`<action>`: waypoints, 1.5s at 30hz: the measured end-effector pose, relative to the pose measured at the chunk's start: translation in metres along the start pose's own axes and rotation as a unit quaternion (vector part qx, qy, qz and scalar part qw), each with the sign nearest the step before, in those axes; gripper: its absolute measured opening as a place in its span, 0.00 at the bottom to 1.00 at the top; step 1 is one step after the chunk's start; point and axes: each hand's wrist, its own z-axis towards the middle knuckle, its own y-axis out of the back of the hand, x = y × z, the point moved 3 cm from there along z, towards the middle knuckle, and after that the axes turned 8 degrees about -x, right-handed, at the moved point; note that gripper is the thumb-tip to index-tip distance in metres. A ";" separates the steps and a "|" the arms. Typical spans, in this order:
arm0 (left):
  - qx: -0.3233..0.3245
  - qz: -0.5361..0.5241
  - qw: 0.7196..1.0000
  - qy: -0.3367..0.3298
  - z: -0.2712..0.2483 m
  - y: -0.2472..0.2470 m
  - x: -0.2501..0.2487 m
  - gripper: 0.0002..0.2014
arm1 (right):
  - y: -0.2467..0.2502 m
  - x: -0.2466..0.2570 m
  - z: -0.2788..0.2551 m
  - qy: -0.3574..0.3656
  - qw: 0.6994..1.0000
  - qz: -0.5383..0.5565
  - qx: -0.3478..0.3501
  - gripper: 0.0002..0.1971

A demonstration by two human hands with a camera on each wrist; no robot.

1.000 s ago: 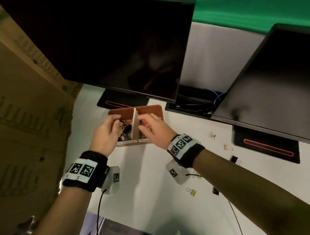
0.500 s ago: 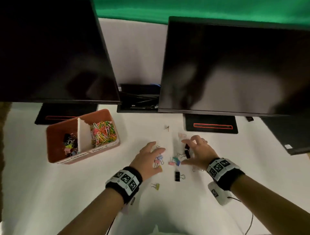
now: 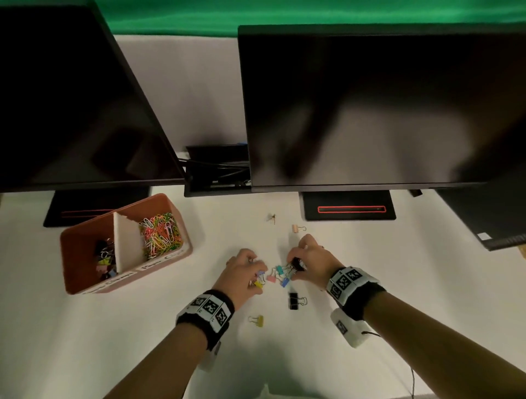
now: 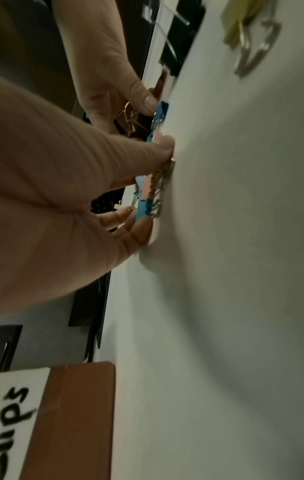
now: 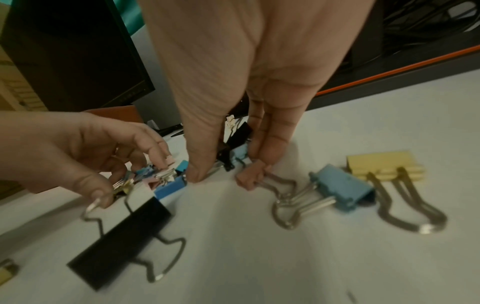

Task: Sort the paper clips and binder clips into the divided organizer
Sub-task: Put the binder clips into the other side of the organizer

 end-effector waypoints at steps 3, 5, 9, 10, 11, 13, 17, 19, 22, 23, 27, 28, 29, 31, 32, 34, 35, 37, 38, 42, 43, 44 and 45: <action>-0.015 -0.040 0.999 0.028 0.000 0.004 0.006 0.21 | 0.001 0.002 0.001 0.007 1.000 -0.005 0.010 0.17; -0.021 -0.039 0.998 0.038 -0.001 0.009 0.009 0.20 | 0.002 0.004 0.002 0.014 1.000 -0.009 0.014 0.15; -0.012 -0.030 0.998 0.051 -0.001 0.015 0.016 0.21 | 0.002 0.005 0.004 0.021 1.000 -0.013 0.018 0.15; -0.009 -0.028 0.998 0.056 0.000 0.016 0.017 0.21 | 0.003 0.005 0.004 0.022 1.000 -0.012 0.017 0.15; -0.007 -0.024 0.998 0.058 0.000 0.017 0.019 0.21 | 0.002 0.005 0.004 0.024 1.000 -0.011 0.016 0.14; -0.007 -0.017 0.998 0.055 0.001 0.019 0.020 0.20 | 0.002 0.005 0.005 0.027 0.999 -0.009 0.015 0.14; -0.018 -0.024 0.999 0.044 0.002 0.019 0.025 0.13 | 0.001 0.005 0.006 0.031 0.999 -0.008 0.012 0.14; -0.032 -0.039 0.998 0.045 0.001 0.020 0.029 0.11 | 0.001 0.005 0.006 0.032 0.999 -0.010 0.009 0.14; -0.052 -0.063 0.996 0.044 -0.002 0.021 0.032 0.10 | 0.001 0.006 0.006 0.035 0.999 0.000 -0.001 0.13; -0.058 -0.069 0.995 0.045 -0.002 0.022 0.033 0.09 | 0.001 0.006 0.006 0.038 0.999 0.003 -0.007 0.13; -0.087 -0.079 0.991 0.061 -0.006 0.027 0.036 0.08 | 0.006 0.012 0.003 0.060 0.998 0.010 -0.028 0.10; -0.095 -0.084 0.990 0.062 -0.008 0.030 0.036 0.09 | 0.008 0.015 0.003 0.067 0.997 0.011 -0.032 0.09; -0.103 -0.089 0.989 0.062 -0.011 0.033 0.035 0.10 | 0.009 0.018 0.002 0.075 0.996 0.011 -0.035 0.09; -0.120 -0.103 0.986 0.058 -0.018 0.043 0.031 0.09 | 0.013 0.028 0.002 0.097 0.995 0.010 -0.038 0.08; -0.131 -0.113 0.983 0.057 -0.023 0.050 0.029 0.08 | 0.015 0.035 0.002 0.110 0.993 0.009 -0.039 0.08; -0.159 -0.133 0.977 0.048 -0.035 0.067 0.025 0.05 | 0.018 0.053 0.003 0.143 0.989 0.007 -0.040 0.08; -0.173 -0.138 0.974 0.041 -0.042 0.077 0.024 0.04 | 0.020 0.064 0.004 0.160 0.986 0.006 -0.038 0.09; -0.209 -0.149 0.966 0.043 -0.059 0.100 0.025 0.04 | 0.022 0.091 0.008 0.200 0.979 0.005 -0.036 0.09; -0.232 -0.159 0.958 0.052 -0.069 0.112 0.027 0.03 | 0.022 0.107 0.012 0.221 0.975 0.008 -0.036 0.09; -0.352 -0.125 0.922 0.101 -0.107 0.169 0.061 0.04 | 0.024 0.190 0.033 0.315 0.948 0.034 -0.039 0.09; -0.375 -0.138 0.908 0.125 -0.114 0.181 0.074 0.05 | 0.023 0.214 0.039 0.336 0.940 0.039 -0.040 0.08; -0.396 -0.161 0.892 0.147 -0.121 0.192 0.085 0.06 | 0.021 0.239 0.045 0.355 0.933 0.045 -0.042 0.08; -0.416 -0.178 0.876 0.167 -0.125 0.201 0.098 0.06 | 0.017 0.263 0.051 0.371 0.926 0.050 -0.044 0.08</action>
